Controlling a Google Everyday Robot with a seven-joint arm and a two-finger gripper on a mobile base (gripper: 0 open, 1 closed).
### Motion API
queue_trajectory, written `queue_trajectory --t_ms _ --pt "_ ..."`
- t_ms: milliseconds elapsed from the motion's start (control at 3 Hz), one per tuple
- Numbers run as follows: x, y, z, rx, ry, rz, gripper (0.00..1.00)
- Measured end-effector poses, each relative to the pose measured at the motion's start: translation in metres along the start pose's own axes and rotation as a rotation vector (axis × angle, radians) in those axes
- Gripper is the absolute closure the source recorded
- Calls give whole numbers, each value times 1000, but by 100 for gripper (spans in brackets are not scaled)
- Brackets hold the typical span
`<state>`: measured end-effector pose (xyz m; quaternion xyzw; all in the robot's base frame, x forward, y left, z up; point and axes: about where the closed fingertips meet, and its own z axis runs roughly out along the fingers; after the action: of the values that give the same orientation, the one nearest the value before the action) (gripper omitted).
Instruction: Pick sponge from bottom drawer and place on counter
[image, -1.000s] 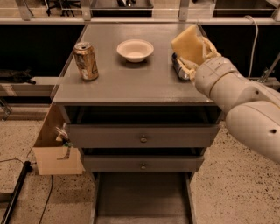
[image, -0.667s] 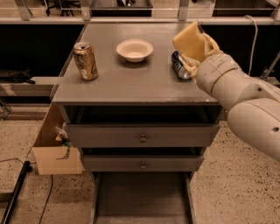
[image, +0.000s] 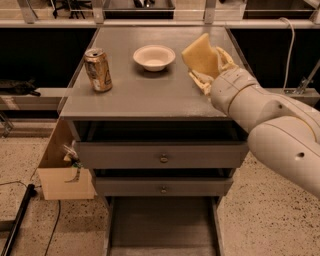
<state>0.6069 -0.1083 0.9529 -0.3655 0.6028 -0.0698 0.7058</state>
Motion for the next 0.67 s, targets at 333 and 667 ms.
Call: queue_trajectory --t_ms 333,667 --pt "7 28 14 -75 15 -8 100" --pt "14 31 27 -102 31 -38 100"
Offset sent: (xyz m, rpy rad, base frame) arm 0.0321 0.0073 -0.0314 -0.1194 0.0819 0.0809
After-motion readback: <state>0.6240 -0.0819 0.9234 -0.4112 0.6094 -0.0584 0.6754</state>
